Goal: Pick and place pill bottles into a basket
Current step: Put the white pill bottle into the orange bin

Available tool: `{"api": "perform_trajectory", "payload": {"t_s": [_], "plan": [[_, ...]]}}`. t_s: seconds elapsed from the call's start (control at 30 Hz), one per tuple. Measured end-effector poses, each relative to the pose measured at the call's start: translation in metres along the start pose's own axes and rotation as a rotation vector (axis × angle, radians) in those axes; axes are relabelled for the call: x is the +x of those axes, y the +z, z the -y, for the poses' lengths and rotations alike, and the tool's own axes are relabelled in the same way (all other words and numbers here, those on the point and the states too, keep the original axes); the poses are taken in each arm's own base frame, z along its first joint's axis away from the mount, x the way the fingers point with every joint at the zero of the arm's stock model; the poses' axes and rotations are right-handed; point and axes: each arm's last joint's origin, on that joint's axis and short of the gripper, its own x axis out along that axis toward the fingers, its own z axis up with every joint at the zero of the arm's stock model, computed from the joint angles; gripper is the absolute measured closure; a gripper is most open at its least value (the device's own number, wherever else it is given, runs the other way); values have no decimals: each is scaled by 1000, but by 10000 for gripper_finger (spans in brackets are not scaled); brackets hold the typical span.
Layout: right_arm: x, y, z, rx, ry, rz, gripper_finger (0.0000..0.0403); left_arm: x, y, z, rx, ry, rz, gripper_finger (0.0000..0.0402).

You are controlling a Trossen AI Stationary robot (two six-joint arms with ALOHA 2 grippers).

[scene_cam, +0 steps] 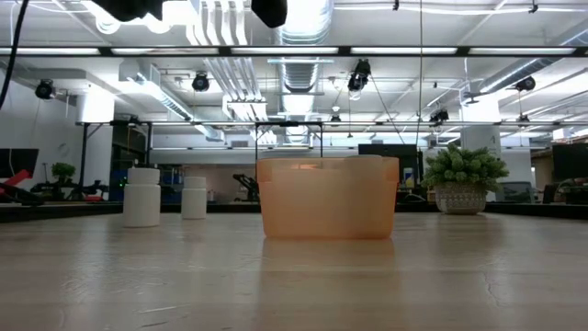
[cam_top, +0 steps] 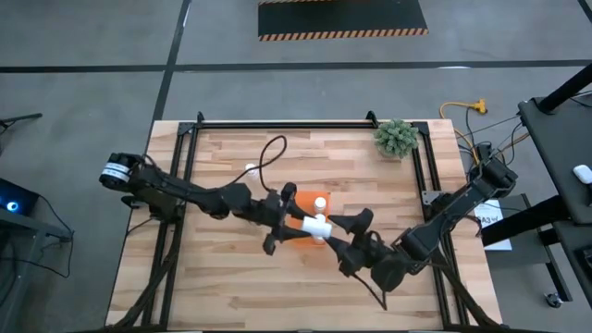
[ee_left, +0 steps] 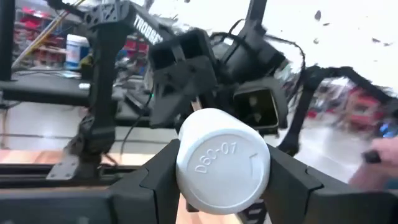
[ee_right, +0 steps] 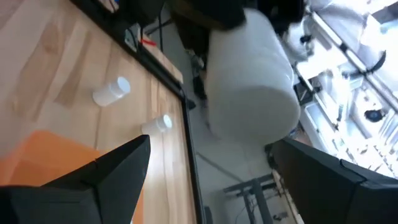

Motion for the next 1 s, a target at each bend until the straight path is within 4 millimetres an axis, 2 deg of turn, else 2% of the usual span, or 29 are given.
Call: {"api": "perform_trajectory", "payload": {"t_s": [0.23,0.5,0.7,1.0], "plan": [[0,-2,-4,-17,-48,59,75,-5,-3,-10,-43,-11,-10,238],[-1,-8,-7,-11,-96,103,75,-5,-3,-10,-45,-36,-16,237],[-6,-10,-9,17,-87,221,75,-5,-3,-9,-52,-49,-20,237],[-6,-15,-11,8,-96,241,75,-5,-3,-9,-68,-69,-14,237]]}}
